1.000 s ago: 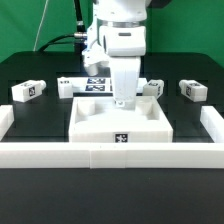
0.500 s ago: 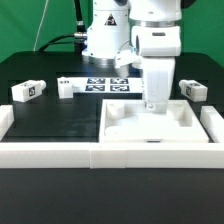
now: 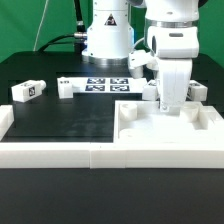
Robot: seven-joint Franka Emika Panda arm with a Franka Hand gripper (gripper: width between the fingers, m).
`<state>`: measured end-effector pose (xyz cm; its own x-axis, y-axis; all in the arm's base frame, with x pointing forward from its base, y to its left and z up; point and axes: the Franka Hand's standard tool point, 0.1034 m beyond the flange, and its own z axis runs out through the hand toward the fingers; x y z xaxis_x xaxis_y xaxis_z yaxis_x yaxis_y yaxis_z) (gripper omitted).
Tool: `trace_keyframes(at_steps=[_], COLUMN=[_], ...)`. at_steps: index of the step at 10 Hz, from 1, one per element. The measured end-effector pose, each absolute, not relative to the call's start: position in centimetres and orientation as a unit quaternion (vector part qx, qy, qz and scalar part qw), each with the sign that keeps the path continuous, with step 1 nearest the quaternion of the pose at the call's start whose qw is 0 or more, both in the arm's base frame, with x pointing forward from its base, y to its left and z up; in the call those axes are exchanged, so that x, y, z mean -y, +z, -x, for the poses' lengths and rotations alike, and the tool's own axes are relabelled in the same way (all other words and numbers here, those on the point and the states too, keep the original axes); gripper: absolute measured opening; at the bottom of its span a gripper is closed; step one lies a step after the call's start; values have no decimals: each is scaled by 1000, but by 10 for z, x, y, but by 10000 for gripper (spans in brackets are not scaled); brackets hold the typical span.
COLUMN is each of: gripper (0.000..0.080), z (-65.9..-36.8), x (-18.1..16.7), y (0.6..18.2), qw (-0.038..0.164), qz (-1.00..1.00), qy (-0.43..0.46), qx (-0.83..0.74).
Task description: Assemble one leg
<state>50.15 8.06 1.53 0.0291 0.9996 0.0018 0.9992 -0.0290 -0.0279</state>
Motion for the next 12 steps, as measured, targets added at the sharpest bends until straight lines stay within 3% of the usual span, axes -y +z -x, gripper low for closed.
trace_keyframes(at_steps=[1,2,4,5,6,7,12], gripper=[61,144,420,420,585,629,648], z=[-501,-501,-501,-501,-501,-501,-501], x=[-80,-80,-80,-80,-80,-80,-80], y=[15,15,15,15,15,15,16], qw=[11,11,11,11,11,11,10], qz=[718,719,719,719,719,719,719], qy=[9,9,9,9,9,9,9], qx=[696,695,695,695,695,695,695])
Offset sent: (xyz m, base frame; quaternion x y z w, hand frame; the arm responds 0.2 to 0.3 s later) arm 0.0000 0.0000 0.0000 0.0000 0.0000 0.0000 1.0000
